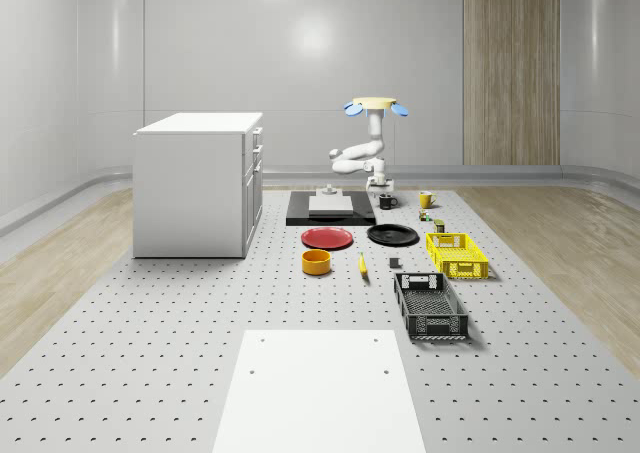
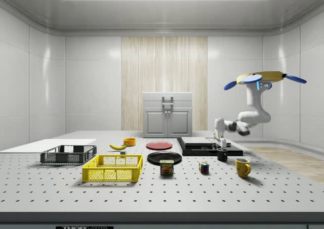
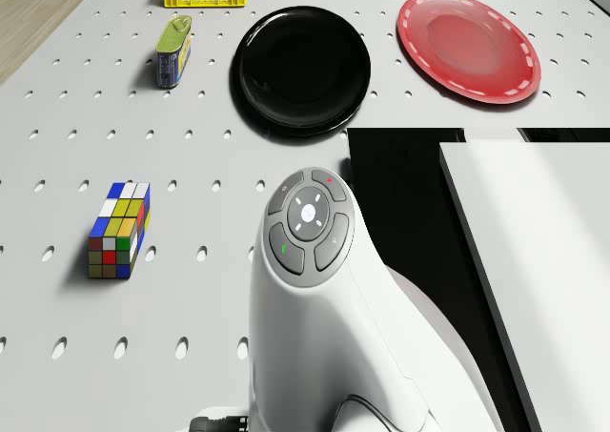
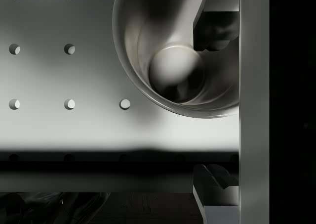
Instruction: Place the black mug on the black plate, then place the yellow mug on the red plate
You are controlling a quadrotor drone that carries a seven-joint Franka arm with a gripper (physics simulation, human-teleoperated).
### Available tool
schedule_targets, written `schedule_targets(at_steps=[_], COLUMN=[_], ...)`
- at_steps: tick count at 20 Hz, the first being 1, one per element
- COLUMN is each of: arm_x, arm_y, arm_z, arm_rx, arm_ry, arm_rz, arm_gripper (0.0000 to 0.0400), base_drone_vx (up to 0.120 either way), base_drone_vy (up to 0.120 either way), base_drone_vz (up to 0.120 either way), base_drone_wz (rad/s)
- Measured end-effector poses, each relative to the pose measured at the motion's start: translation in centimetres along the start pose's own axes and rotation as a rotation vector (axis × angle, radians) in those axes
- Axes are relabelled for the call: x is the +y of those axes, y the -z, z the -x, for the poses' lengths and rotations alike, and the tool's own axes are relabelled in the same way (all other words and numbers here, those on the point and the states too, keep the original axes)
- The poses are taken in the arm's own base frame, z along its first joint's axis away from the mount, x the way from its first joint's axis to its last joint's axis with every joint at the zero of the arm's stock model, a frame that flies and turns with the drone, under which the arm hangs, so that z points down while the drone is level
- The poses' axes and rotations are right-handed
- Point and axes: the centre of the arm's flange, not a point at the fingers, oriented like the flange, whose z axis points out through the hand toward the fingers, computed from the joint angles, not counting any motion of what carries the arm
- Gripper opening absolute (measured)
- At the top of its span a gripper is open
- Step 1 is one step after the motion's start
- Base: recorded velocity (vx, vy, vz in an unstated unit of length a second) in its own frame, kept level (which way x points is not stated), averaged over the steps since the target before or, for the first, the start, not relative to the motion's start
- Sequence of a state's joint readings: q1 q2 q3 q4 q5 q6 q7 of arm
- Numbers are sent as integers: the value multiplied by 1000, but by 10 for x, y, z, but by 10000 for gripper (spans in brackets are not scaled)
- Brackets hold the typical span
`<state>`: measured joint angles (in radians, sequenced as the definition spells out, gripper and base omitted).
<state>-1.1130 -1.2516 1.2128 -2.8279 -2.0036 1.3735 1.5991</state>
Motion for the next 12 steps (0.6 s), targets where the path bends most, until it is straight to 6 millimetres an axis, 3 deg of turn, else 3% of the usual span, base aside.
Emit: schedule_targets(at_steps=[2,5,12], arm_x=[0,0,0], arm_y=[0,-1,-1], arm_z=[0,0,0], arm_rx=[0,0,0], arm_ry=[0,0,0], arm_rz=[0,0,0], arm_gripper=[208,156,118], base_drone_vx=[0,0,0], base_drone_vy=[0,0,0], base_drone_vz=[0,0,0], base_drone_wz=[0,0,0])
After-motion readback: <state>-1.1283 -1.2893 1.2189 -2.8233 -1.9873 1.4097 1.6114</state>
